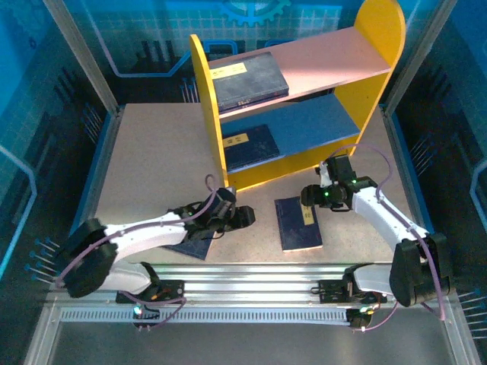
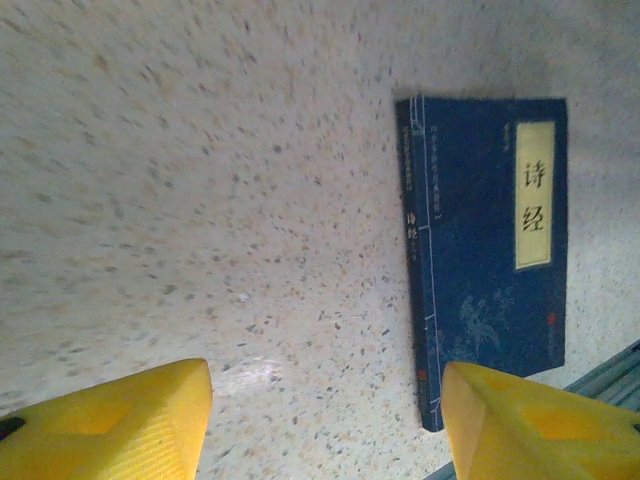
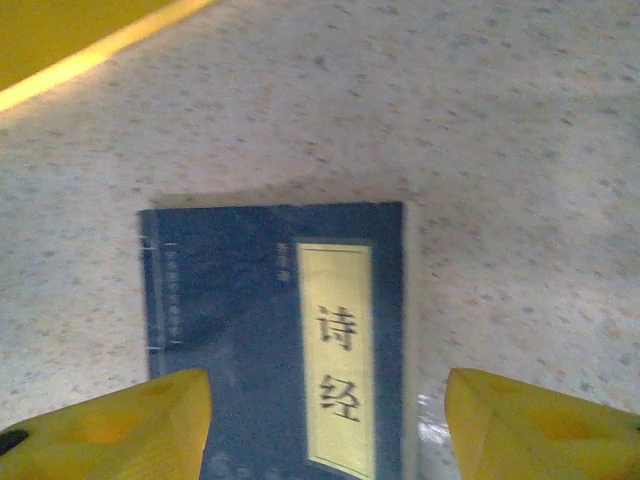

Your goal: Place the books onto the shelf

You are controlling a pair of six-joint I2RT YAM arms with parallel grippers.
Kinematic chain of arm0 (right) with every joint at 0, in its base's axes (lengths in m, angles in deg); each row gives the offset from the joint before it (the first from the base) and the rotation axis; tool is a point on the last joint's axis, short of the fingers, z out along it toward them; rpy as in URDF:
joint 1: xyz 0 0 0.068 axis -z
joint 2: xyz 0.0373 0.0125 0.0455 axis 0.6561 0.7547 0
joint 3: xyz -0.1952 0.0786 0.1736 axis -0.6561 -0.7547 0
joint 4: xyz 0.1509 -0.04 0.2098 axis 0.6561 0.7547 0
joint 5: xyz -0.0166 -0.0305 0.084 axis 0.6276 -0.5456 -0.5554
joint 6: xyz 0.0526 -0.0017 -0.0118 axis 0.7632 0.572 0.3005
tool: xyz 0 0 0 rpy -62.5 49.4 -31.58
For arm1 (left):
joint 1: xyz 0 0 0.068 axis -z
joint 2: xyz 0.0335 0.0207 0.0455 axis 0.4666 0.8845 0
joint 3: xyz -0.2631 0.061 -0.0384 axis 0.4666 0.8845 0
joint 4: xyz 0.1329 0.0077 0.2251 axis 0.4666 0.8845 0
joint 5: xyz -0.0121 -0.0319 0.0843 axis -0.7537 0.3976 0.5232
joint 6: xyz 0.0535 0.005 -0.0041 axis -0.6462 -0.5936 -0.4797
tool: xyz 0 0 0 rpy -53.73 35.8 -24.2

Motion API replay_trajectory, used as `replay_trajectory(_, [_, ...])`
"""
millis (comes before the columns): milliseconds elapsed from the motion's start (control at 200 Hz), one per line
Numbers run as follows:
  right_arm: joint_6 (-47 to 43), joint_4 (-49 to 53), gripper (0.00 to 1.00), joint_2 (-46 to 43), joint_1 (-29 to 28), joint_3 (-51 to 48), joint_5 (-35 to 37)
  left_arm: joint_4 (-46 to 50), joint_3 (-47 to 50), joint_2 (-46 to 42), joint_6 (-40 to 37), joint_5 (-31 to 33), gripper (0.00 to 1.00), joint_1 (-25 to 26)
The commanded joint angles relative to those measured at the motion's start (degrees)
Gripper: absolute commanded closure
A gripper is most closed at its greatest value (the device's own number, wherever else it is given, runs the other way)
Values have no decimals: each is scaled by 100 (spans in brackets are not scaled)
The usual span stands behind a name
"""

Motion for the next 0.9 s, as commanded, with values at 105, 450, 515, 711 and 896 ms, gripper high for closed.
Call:
replay_trajectory(105, [408, 115, 38, 162, 26, -209, 271, -739, -545, 807, 237, -374, 38, 253])
replay_trajectory(450, [351, 111, 37, 716, -105, -364, -162, -745, -696, 1161, 312, -472, 39, 356])
replay_trajectory(515, [363, 46, 37, 858, -165, -405, -300, -696, -676, 1131, 314, -433, 39, 356])
replay_trajectory(711, [519, -144, 38, 1127, -528, -449, -607, -664, -591, 1189, 410, -392, 39, 356])
replay_trajectory(896, [1148, -682, 40, 1027, -1125, -534, -1172, -517, -477, 1192, 451, -233, 39, 350])
